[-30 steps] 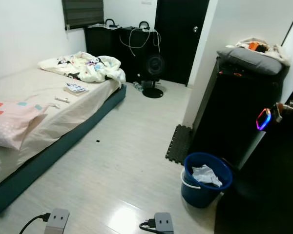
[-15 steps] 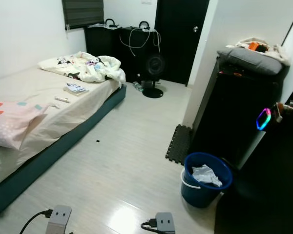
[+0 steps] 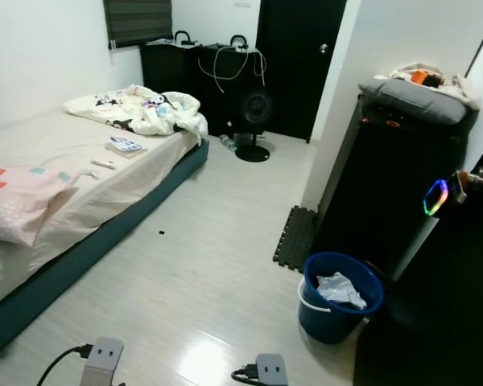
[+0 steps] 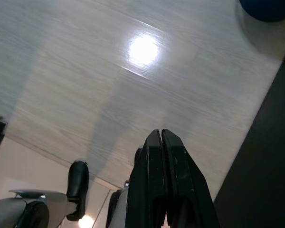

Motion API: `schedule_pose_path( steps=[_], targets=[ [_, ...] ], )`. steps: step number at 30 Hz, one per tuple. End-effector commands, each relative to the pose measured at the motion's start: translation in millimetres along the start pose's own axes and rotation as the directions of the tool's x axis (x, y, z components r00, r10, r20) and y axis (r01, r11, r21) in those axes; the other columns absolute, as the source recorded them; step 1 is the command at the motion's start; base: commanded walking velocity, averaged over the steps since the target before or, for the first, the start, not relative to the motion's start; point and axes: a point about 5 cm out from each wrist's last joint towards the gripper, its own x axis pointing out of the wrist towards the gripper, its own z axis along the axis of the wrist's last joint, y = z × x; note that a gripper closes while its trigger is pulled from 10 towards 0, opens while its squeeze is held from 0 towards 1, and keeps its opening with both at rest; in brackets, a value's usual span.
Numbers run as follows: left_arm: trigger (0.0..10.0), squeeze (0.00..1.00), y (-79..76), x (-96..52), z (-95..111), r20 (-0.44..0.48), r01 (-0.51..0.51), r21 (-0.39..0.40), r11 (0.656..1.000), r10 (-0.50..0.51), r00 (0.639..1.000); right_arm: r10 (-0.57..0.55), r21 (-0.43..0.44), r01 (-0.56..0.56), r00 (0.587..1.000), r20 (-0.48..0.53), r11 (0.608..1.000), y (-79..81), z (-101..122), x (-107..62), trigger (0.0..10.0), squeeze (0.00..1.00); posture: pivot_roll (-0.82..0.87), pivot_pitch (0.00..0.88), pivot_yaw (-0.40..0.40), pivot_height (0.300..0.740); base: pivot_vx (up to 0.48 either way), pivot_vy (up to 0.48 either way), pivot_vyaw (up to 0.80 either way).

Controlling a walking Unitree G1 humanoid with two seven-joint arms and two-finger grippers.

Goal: Clean up the room

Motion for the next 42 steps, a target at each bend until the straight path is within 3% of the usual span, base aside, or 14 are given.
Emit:
schedule_pose_path(
  steps=[1,6,9,10,11,17,26,42],
  targets=[
    [10.0,0.0,-1.4,-2.3,-15,-0.046,0.014,0.025,1.0,-0.012,0.999,-0.003,-0.016,0.003,0.999,-0.034,1.0,1.0,-10,-2.0,10.0,0.0,0.02,0.0,0.022,0.74,0.0,0.0,0.0],
    [10.0,0.0,-1.9,-3.8,-23,-0.08,0.004,0.016,1.0,-0.002,0.997,-0.006,-0.058,0.002,0.998,-0.069,0.998,-4.2,-21,-4.5,10.0,0.0,0.04,0.0,0.017,0.74,0.0,0.0,0.0],
    [10.0,0.0,-7.6,-10.0,-49,-0.199,0.026,-0.028,0.999,-0.031,0.98,-0.009,-0.081,-0.001,0.992,-0.127,0.997,-7.5,-36,-8.2,10.0,0.0,0.04,0.0,0.021,0.74,0.0,0.0,0.0],
    [10.0,0.0,-7.6,-10.0,-49,-0.199,0.026,-0.028,0.999,-0.031,0.98,-0.009,-0.081,-0.001,0.992,-0.127,0.997,-7.5,-36,-8.2,10.0,0.0,0.04,0.0,0.021,0.74,0.0,0.0,0.0],
    [10.0,0.0,-8.9,-13.4,-61,-0.235,0.028,-0.036,0.999,-0.035,0.971,-0.016,-0.07,0.006,0.989,-0.149,0.998,-8.6,-41,-9.8,10.0,0.0,0.04,0.0,0.023,0.74,0.0,0.0,0.0],
    [10.0,0.0,-12.8,-18.3,-74,-0.278,0.032,-0.047,0.998,-0.044,0.96,-0.025,-0.003,0.024,0.978,-0.206,1.0,-10.5,-51,-12.4,10.0,0.0,0.05,0.0,0.023,0.74,0.0,0.0,0.0],
    [10.0,0.0,-18.6,-19.6,-77,-0.291,0.048,-0.045,0.998,-0.059,0.955,-0.023,-0.03,0.017,0.975,-0.22,0.999,-13.5,-54,-13.4,10.0,0.0,0.04,0.0,0.02,0.74,0.0,0.0,0.0],
    [10.0,0.0,-12.1,-18.6,-75,-0.284,0.034,-0.035,0.999,-0.042,0.958,-0.003,-0.042,-0.006,0.976,-0.22,0.999,-9.9,-54,-13.7,10.0,0.0,0.04,0.0,0.018,0.74,0.0,0.0,0.0]
  ],
)
